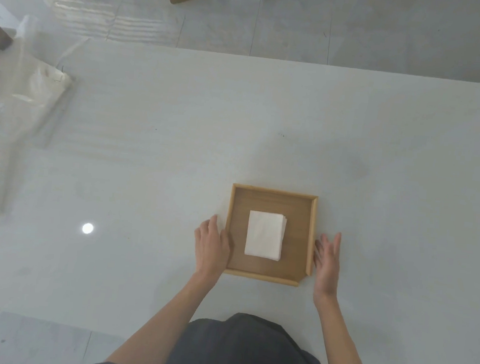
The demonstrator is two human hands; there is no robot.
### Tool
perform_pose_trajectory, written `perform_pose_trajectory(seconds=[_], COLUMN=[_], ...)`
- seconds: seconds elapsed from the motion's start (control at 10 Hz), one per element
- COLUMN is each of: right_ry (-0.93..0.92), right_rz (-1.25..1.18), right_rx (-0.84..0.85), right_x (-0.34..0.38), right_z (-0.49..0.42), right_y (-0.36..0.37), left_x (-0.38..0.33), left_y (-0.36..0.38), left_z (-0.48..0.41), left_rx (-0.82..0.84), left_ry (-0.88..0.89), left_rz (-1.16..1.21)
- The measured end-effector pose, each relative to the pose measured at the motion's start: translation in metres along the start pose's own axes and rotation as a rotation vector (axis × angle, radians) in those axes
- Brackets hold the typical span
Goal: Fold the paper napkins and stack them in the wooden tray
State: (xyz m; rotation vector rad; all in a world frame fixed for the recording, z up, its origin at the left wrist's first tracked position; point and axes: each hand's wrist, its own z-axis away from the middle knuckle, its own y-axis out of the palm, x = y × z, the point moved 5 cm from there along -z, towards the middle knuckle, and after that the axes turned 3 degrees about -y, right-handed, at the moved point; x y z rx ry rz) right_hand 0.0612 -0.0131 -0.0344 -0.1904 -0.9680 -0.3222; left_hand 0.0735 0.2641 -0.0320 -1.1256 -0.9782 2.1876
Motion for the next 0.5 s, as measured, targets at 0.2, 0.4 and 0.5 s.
perform_pose_trajectory(seconds=[0.2, 0.4, 0.5], right_ry=[0.145, 0.131, 0.037], right_rz=[-0.072, -0.144, -0.006], right_rx=[0.068, 0.043, 0.023], right_x=[-0.001, 0.006, 0.017], right_z=[0.005, 0.006, 0.010], right_y=[0.002, -0.008, -0.015], left_x=[0.000, -0.004, -0.012], left_y=[0.005, -0.001, -0.023], left_z=[0.006, 0.008, 0.007], left_rx=[0.160, 0.252, 0.151], left_ry=[-0.006, -0.080, -0.005], left_rz=[0.217, 0.270, 0.259])
